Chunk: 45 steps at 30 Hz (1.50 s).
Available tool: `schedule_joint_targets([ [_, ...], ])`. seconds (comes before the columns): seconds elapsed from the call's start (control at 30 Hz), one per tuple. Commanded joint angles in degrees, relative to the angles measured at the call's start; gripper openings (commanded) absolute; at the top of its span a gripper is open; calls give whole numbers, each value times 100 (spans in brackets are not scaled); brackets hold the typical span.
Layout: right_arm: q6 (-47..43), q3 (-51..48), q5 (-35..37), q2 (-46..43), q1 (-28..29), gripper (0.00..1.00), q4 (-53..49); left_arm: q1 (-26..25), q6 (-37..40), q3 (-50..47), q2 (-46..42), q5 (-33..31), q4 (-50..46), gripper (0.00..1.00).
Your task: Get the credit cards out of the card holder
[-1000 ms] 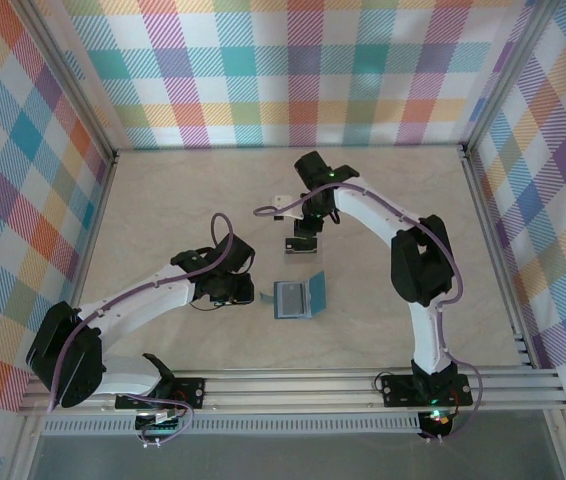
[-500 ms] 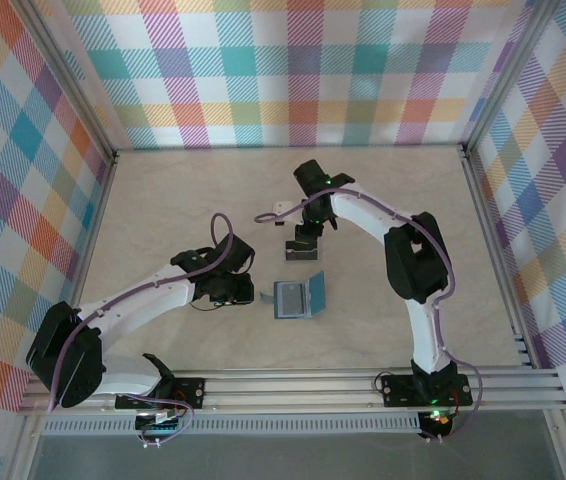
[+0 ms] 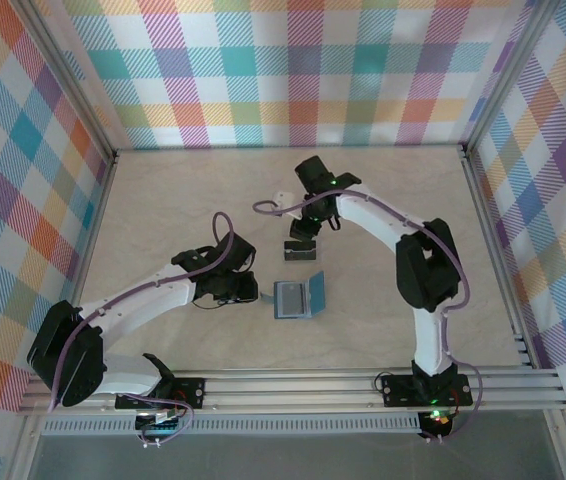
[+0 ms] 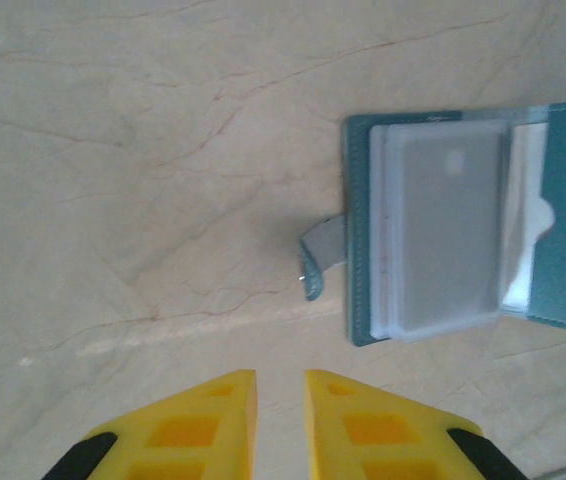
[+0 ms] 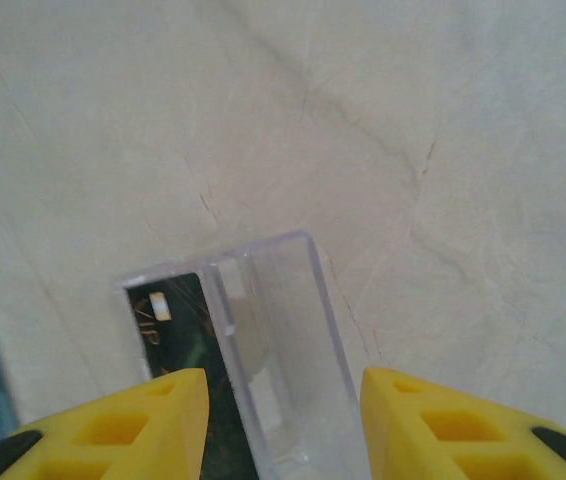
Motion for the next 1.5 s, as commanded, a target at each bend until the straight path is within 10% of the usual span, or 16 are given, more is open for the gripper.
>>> schedule_joint_targets([
  [0.0, 1843, -275, -363, -580, 39, 44, 139, 57, -42, 226, 235, 353, 445, 18],
  [0.27, 5851, -1592, -448, -1574, 63, 38, 501, 55, -65, 397, 895, 945, 968, 6],
  [0.5, 7488, -2990, -1378, -2214, 125, 32, 1542, 55, -6, 438, 1545, 1068, 1111, 1],
  [1.13, 8448, -3348, -1953, -1620, 764, 31, 1851, 112, -1, 309, 2310, 774, 1133, 3],
  [1.47, 8591, -3075, -2109, -890, 1021, 14, 1924, 107, 7, 254, 2375, 852, 1173, 0],
])
